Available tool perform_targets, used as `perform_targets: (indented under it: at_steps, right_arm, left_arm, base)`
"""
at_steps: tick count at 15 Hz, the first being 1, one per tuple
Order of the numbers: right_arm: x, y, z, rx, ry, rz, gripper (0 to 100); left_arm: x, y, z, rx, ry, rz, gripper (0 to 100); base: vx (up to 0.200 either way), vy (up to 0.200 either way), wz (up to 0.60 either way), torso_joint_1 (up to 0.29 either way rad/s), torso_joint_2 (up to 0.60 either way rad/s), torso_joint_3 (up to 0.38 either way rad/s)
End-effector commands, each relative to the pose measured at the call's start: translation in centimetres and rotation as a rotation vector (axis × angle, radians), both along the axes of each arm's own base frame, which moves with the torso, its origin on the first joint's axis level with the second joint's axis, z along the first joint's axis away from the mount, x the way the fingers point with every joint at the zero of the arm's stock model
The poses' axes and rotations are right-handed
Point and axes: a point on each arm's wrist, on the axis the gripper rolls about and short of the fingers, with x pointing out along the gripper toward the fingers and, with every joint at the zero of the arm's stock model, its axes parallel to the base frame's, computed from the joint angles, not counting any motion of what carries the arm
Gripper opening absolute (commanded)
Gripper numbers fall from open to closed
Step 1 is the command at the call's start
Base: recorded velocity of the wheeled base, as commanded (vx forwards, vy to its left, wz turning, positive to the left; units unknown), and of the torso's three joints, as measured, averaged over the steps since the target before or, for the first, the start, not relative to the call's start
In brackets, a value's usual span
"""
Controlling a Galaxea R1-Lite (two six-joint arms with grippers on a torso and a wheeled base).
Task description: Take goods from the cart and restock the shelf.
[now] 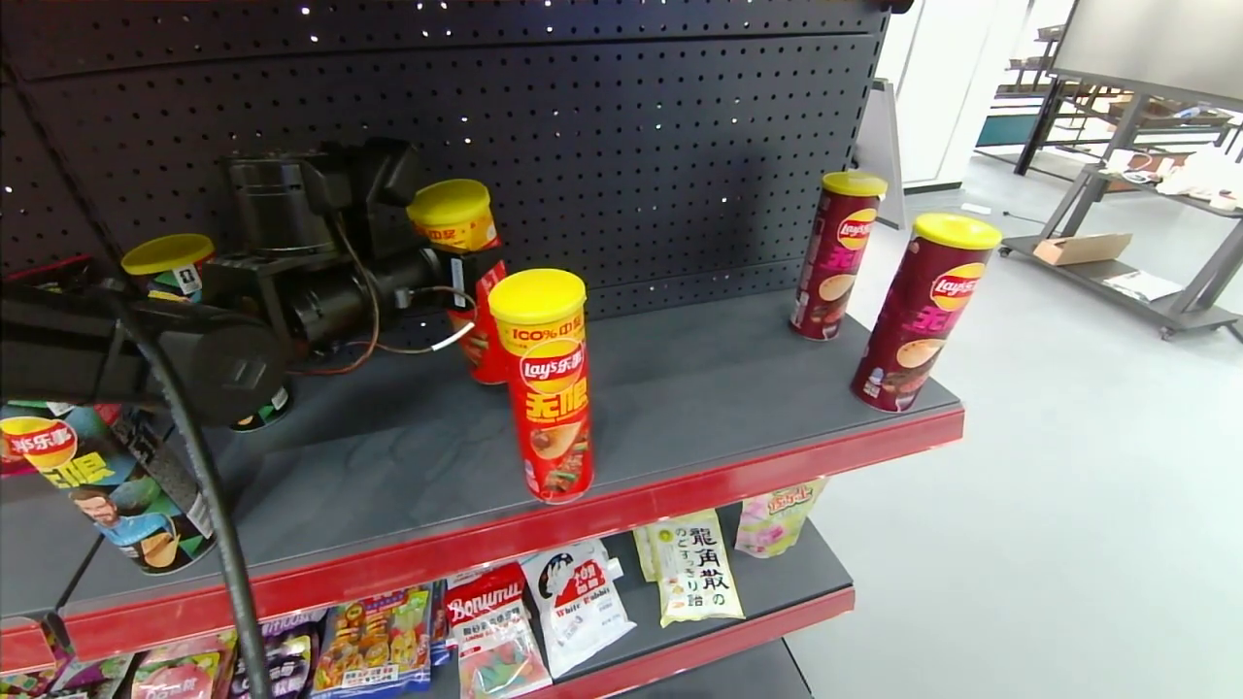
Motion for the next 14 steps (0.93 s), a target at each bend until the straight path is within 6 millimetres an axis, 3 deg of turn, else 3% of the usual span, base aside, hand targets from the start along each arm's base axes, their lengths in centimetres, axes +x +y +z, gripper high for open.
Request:
perform_targets:
  at_steps: [1, 9, 14]
  right_arm:
    - [0.0, 0.0, 0.0, 0.000, 0.003, 0.001, 100]
    - [0.0, 0.0, 0.0, 0.000, 0.003, 0.001, 100]
    - [0.0, 0.0, 0.0, 0.000, 0.003, 0.001, 100]
  left_arm:
    - [1.9, -0.9, -1.7, 0.009, 0.030, -0.010, 0]
    - [4.6, -2.5, -2.7, 0.000, 0.015, -0.025, 0]
    - [5.0, -2.9, -2.6, -0.002, 0.008, -0.041, 0]
  base:
    - [0.000, 0.000, 0.00, 0.000, 0.00, 0.000]
    - [0.000, 0.000, 0.00, 0.000, 0.00, 0.000]
    - [0.000, 0.000, 0.00, 0.000, 0.00, 0.000]
